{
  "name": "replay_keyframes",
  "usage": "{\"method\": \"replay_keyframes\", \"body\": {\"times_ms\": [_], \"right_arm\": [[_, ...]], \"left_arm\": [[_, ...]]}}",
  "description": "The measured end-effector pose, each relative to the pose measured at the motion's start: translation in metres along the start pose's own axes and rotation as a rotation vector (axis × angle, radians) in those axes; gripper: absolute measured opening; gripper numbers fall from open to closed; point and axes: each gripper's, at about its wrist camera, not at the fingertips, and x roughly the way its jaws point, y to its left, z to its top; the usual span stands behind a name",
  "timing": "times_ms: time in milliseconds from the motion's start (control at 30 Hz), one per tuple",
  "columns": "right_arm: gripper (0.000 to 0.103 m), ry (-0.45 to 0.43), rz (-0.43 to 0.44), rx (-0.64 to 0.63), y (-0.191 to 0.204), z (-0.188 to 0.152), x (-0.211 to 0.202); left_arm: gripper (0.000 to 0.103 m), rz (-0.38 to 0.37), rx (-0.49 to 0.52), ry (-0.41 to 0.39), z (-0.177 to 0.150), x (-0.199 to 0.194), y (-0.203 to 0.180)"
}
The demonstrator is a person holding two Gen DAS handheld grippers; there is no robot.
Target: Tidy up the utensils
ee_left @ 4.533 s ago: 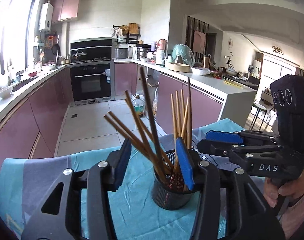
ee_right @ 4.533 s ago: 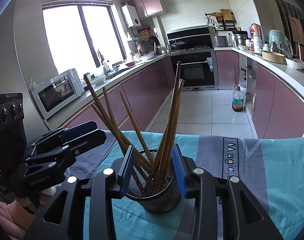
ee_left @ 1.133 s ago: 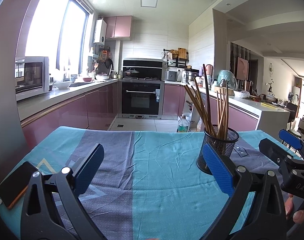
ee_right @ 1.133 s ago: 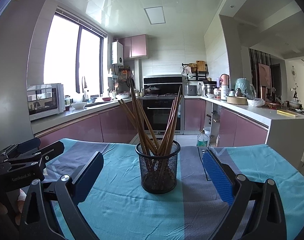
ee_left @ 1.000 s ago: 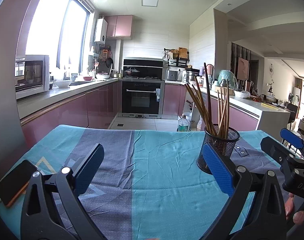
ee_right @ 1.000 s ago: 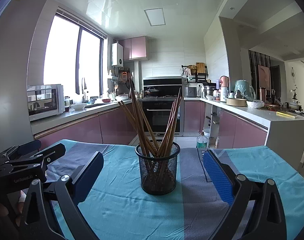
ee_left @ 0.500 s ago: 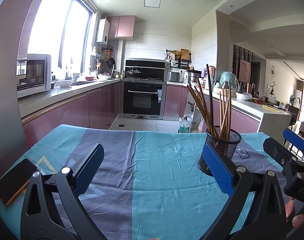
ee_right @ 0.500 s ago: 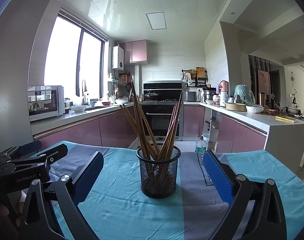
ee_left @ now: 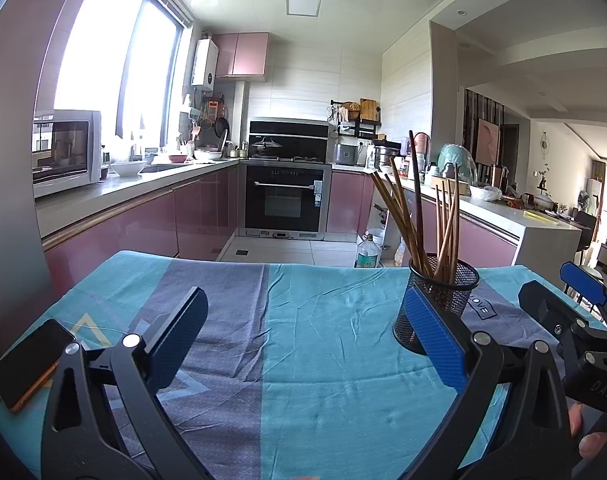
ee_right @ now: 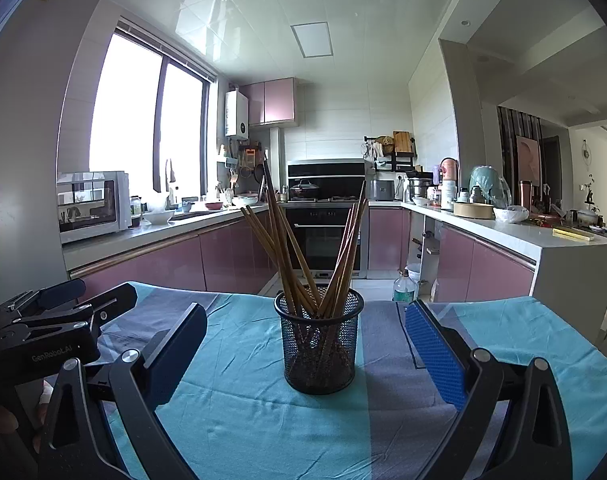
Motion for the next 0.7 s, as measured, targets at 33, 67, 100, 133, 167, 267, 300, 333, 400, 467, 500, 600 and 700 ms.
{"method": "replay_keyframes", "body": {"times_ms": [33,67,100,133,167,267,300,333,400,467,500,600,700], "right_arm": [[0.096,0.000,0.001,0.001,-0.0005,-0.0001,0.0007],[0.096,0.000,-0.001,0.001,-0.0002,-0.0004,0.0003],[0.096,-0.001,-0.002,0.001,-0.0003,-0.0005,0.0001],[0.096,-0.002,0.000,0.001,-0.0004,-0.0004,0.0001],[0.096,0.000,0.000,0.001,-0.0003,-0.0004,0.0002],[0.096,0.001,-0.001,0.001,-0.0003,-0.0006,-0.0001],[0.096,0.001,0.000,0.002,-0.0004,-0.0006,0.0000],[0.096,0.002,0.000,0.002,-0.0004,-0.0004,0.0003],[0.096,0.003,0.001,0.003,-0.0005,-0.0002,0.0002],[0.096,0.003,0.000,0.003,-0.0005,0.0000,0.0001],[0.096,0.003,0.000,0.003,-0.0007,0.0001,0.0001],[0.096,0.004,0.001,0.004,-0.0010,0.0003,0.0002],[0.096,0.006,0.002,0.005,-0.0016,0.0002,0.0005]], "left_arm": [[0.097,0.000,0.001,0.000,-0.0001,-0.0001,-0.0001],[0.097,0.002,0.003,-0.001,-0.0001,-0.0002,-0.0004],[0.097,0.003,0.004,-0.001,-0.0002,-0.0001,-0.0009],[0.097,0.002,0.004,-0.001,-0.0003,-0.0003,-0.0009],[0.097,0.001,0.004,-0.001,-0.0004,-0.0001,-0.0011],[0.097,0.002,0.004,0.000,-0.0005,-0.0004,-0.0016],[0.097,0.004,0.004,-0.001,-0.0004,-0.0005,-0.0015],[0.097,0.003,0.004,-0.002,0.0000,-0.0005,-0.0017],[0.097,0.004,0.004,-0.003,0.0001,-0.0005,-0.0026],[0.097,0.004,0.005,-0.002,0.0001,-0.0005,-0.0027],[0.097,0.004,0.005,-0.003,0.0001,-0.0006,-0.0026],[0.097,0.003,0.006,-0.003,-0.0001,-0.0008,-0.0034],[0.097,0.003,0.006,-0.003,-0.0001,-0.0008,-0.0037]]}}
